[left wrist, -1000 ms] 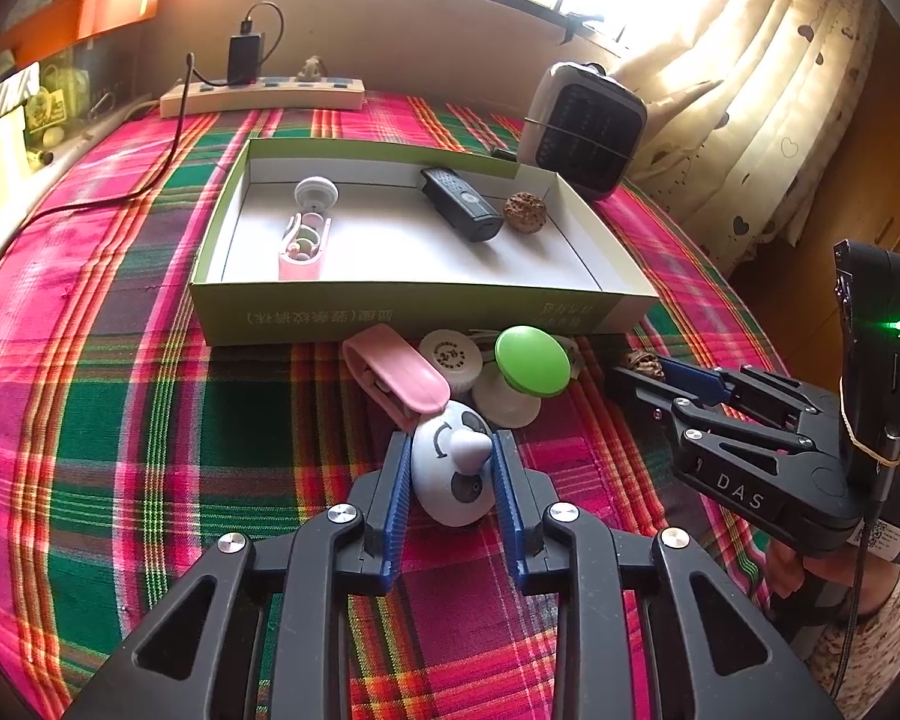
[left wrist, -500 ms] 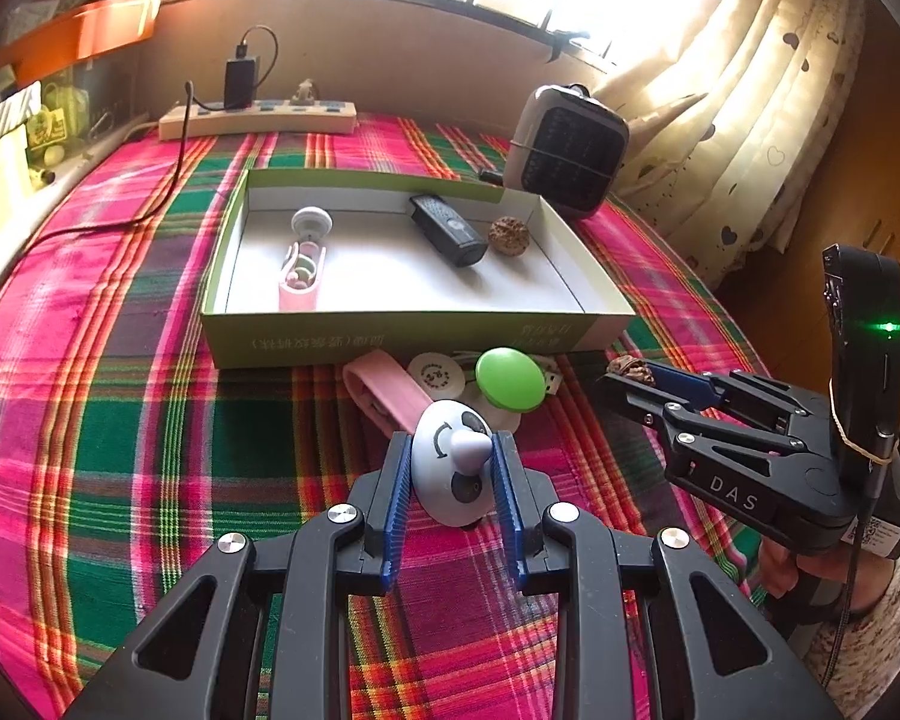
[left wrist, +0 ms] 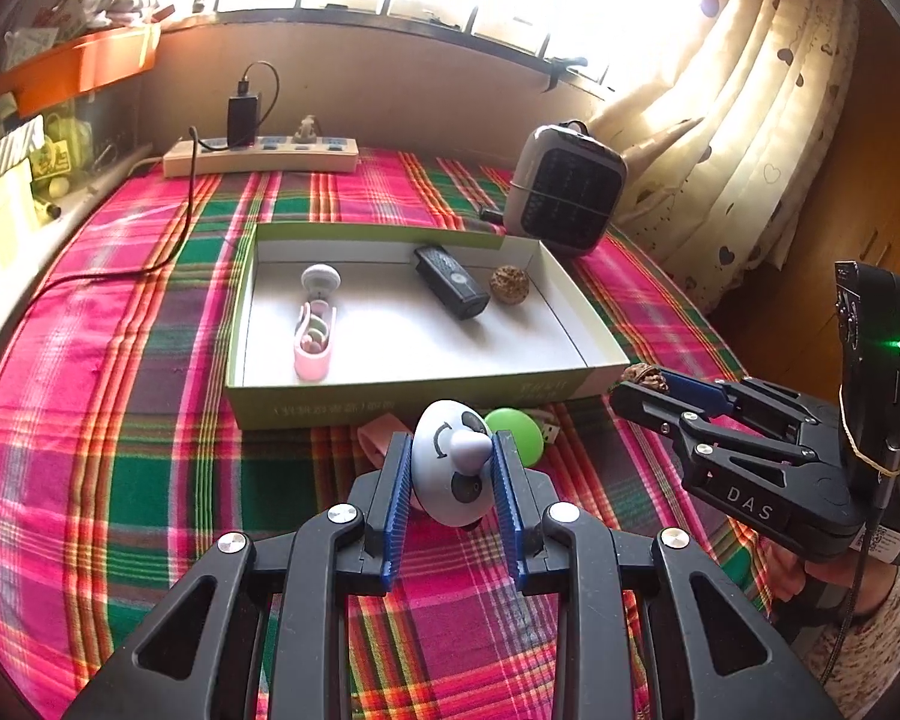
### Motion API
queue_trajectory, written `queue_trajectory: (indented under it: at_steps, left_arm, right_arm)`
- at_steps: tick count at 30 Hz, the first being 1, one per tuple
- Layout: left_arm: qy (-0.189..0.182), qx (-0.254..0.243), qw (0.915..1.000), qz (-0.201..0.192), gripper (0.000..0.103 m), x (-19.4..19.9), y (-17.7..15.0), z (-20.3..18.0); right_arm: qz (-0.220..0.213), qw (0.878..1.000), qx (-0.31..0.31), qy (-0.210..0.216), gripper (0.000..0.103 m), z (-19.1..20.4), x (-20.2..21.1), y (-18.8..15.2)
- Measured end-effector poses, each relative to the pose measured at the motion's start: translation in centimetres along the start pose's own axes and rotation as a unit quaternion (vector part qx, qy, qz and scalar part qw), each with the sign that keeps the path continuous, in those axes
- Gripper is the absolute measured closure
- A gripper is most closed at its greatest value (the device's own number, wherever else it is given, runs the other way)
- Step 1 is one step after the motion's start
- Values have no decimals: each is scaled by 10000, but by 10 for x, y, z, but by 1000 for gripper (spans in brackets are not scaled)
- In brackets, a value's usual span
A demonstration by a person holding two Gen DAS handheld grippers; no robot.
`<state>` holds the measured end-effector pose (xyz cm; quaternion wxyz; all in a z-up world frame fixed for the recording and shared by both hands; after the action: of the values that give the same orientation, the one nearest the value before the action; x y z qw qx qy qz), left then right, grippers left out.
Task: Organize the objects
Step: 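Carry the walnut and white panda toy over the box with both tools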
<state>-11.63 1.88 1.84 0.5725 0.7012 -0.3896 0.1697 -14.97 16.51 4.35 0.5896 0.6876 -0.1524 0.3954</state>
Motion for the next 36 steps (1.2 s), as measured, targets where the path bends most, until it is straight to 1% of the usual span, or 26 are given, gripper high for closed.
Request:
queue_trajectory:
  at_steps: [9,16,24,27,33,36]
  left_arm:
    - [102,-108,9998,-124,79,-4,24,6]
    - [176,-131,9997,-108,79,-18,42,16]
    - [163,-146,9998,32,79,-44,58,24]
    - [196,-141,9996,134,79,-57,61,28]
    - [175,-151,9992,323,79,-77,63,31]
    - [169,-179,9991,356,79,-82,62,31]
  right_arm:
    - [-152,9998,88,-10,71,-2,2,23]
    - [-210,9997,142,-16,71,-4,-4,46]
    - [-15,9999,167,5,71,-7,-28,60]
    - [147,9998,94,87,71,-11,-42,59]
    - [422,9990,102,78,71,-15,-62,54]
    - [509,9986,110,69,71,-15,-69,52]
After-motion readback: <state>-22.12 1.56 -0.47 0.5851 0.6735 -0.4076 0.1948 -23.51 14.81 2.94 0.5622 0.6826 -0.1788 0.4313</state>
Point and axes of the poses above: each gripper's, at about its wrist camera, not at the fingertips, and x roughly against the way its jaws point, z to its left, y to its top, the point moved 5 cm from there along -x, roughly the way its jaws point, and after that the axes turned 1 degree about x, right-handed, at the moved point
